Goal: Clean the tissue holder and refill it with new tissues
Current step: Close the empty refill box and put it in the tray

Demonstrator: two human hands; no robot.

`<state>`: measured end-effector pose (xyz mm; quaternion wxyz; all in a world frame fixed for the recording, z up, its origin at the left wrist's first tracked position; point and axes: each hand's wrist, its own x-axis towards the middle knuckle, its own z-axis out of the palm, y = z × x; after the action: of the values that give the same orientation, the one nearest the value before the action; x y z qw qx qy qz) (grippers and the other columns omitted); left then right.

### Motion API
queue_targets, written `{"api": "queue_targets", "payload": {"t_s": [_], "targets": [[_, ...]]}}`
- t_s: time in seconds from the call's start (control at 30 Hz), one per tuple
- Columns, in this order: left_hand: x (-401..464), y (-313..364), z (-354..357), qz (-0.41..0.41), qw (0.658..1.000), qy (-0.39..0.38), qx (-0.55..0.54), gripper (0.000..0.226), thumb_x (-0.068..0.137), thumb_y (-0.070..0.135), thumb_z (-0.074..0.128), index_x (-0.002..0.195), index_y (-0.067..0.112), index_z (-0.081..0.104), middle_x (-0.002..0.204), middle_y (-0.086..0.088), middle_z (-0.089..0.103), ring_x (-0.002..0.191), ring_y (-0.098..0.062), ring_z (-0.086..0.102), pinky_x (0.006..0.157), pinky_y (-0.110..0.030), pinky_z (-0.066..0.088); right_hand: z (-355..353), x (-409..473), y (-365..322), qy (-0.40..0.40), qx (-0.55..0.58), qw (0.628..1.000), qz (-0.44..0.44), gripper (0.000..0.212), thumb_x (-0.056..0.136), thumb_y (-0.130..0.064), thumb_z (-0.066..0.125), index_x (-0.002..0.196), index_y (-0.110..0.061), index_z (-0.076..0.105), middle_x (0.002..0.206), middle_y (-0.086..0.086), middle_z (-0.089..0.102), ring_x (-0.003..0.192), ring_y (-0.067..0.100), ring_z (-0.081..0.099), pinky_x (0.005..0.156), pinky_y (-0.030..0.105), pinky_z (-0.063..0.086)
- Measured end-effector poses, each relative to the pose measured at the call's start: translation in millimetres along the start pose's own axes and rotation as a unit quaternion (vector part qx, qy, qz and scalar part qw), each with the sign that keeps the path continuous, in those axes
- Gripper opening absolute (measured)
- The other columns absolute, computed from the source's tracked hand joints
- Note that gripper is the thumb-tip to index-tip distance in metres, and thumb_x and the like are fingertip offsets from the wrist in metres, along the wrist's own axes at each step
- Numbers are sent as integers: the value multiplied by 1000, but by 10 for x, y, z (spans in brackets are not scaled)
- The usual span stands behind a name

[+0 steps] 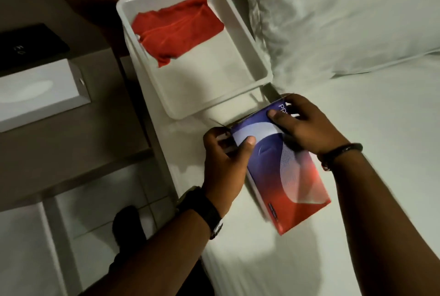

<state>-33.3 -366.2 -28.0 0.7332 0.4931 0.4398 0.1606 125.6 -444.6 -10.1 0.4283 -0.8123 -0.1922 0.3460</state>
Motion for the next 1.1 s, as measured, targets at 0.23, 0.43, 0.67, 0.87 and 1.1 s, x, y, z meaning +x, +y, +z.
{"api": "queue_targets", "payload": {"t_s": [0.23, 0.43, 0.67, 0.87, 1.1], "targets": [[24, 194, -90, 141, 972, -130, 136, 53, 70, 29, 77, 111, 39, 44, 115, 9, 59, 102, -9, 63, 83, -21, 52, -23, -395, 172, 59, 135, 985, -89, 27, 87, -31, 61, 113, -29, 59, 107, -11, 68, 98, 8, 66, 79, 19, 51], [102, 592, -233, 207, 948, -164, 179, 55, 62, 45, 79, 109, 44, 50, 115, 10, 57, 111, -11, 58, 79, -16, 52, -58, -637, -53, 89, 266, 947, -155, 40, 77, -51, 72, 103, -23, 60, 98, 0, 65, 87, 15, 61, 72, 23, 50], [124, 821, -313, 309, 901, -183, 243, 61, 59, 44, 82, 109, 28, 52, 114, 1, 57, 107, -19, 60, 80, -26, 55, -11, -692, -212, 99, 292, 921, -240, 18, 84, -30, 67, 96, -18, 60, 116, 2, 67, 108, 27, 61, 88, 36, 49], [79, 820, -359, 227, 949, -160, 147, 73, 51, 65, 79, 112, 36, 51, 113, 6, 65, 107, -24, 64, 80, -38, 58, 110, -733, -299, 171, 316, 904, -231, 14, 82, -40, 70, 81, -26, 66, 103, 2, 71, 95, 27, 63, 82, 34, 48], [-37, 851, -389, 229, 948, -149, 165, 62, 56, 64, 76, 109, 49, 47, 112, 24, 60, 110, -14, 61, 81, -32, 58, 223, -712, -402, 214, 338, 887, -231, 42, 85, -42, 64, 120, -19, 57, 101, -1, 70, 93, 23, 63, 79, 31, 50]]}}
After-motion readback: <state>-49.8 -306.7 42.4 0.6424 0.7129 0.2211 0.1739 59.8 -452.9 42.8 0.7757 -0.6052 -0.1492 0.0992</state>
